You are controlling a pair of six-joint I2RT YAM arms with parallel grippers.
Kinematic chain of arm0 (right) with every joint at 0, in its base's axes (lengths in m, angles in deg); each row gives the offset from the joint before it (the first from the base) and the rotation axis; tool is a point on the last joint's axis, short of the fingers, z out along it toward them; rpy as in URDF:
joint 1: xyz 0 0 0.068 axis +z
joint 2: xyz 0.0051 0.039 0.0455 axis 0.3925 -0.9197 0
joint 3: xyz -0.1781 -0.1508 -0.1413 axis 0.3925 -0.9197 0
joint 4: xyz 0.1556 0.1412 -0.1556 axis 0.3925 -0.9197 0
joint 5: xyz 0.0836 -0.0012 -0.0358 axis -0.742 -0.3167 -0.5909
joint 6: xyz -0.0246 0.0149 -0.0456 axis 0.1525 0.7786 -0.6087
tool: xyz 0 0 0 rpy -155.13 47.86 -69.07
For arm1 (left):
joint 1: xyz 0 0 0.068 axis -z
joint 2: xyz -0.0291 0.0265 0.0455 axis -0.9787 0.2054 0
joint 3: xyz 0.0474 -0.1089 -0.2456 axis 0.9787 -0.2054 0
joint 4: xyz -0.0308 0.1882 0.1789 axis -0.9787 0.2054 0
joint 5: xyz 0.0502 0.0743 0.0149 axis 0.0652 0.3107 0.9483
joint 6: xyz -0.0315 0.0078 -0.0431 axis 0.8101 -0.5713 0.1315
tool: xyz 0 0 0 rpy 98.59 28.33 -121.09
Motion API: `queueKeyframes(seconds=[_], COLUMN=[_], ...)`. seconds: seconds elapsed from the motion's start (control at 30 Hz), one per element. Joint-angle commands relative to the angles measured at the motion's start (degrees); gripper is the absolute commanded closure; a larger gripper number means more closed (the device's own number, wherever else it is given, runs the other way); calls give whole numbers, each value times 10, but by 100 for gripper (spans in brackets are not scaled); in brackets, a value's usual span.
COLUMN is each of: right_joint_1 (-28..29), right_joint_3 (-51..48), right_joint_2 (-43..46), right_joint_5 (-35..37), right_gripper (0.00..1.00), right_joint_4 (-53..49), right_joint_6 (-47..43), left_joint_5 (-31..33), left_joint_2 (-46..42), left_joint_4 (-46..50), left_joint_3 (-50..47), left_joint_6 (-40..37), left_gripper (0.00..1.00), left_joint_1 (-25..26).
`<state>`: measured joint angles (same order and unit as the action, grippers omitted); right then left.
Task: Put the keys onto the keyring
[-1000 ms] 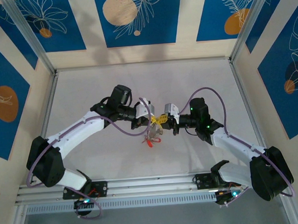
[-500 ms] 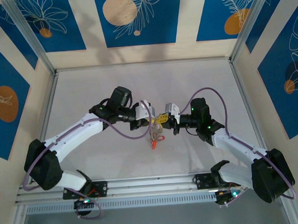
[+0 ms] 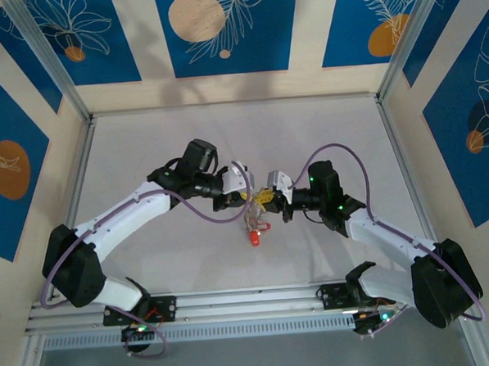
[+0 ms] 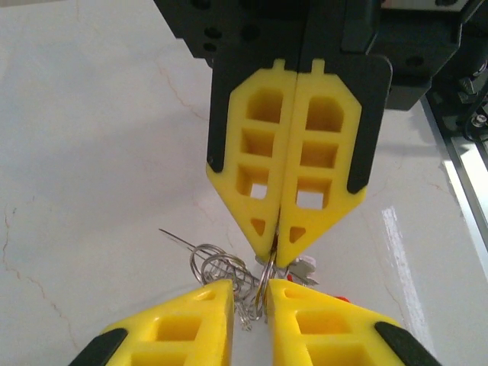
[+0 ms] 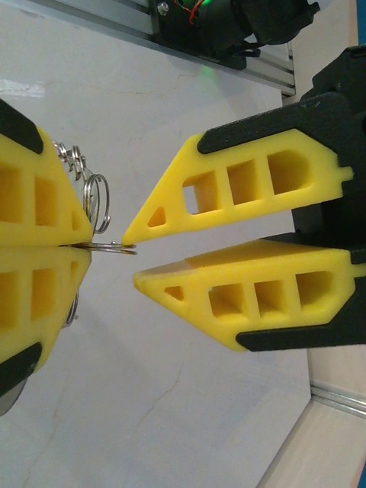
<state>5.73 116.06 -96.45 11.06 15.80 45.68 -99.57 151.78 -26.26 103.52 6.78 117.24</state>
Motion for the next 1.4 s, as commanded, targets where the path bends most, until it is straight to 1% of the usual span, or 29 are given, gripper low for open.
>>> queueKeyframes(seconds=[0.0,0.2,0.23,0.27,0.3,0.33,0.43,0.53,0.67,0.77,0.93,1.03,1.37], right_joint_1=[5,6,6,6,6,6,6,3,-6,-9,-11,-8,3], right_joint_3=[22,26,26,27,28,28,24,8,-5,-8,-14,-11,-6], right_joint_2=[-4,-6,-6,-7,-8,-9,-7,1,18,27,31,21,-12], right_joint_5=[-5,-15,-15,-16,-18,-20,-17,-3,8,17,13,5,-1], right_gripper=[100,100,100,100,100,100,99,82,72,73,74,77,77], right_joint_4=[3,4,5,4,5,5,12,32,31,10,12,8,40], right_joint_6=[-14,-19,-20,-20,-21,-21,-17,-7,-1,-9,-5,-6,8], left_joint_5=[-10,-10,-12,-13,-16,-21,-37,-58,-71,-79,-95,-98,-111], left_joint_2=[16,33,33,34,34,34,32,24,14,10,5,4,-8], left_joint_4=[19,41,44,46,47,48,48,34,11,4,-13,-21,-82], left_joint_3=[21,28,30,32,33,35,38,35,25,23,14,11,-21], left_joint_6=[-9,-28,-31,-33,-36,-38,-43,-32,-17,-12,-5,0,21], left_gripper=[82,83,85,89,97,100,100,100,100,100,100,100,100], left_joint_1=[2,3,3,3,3,3,3,-1,-10,-14,-17,-16,-16])
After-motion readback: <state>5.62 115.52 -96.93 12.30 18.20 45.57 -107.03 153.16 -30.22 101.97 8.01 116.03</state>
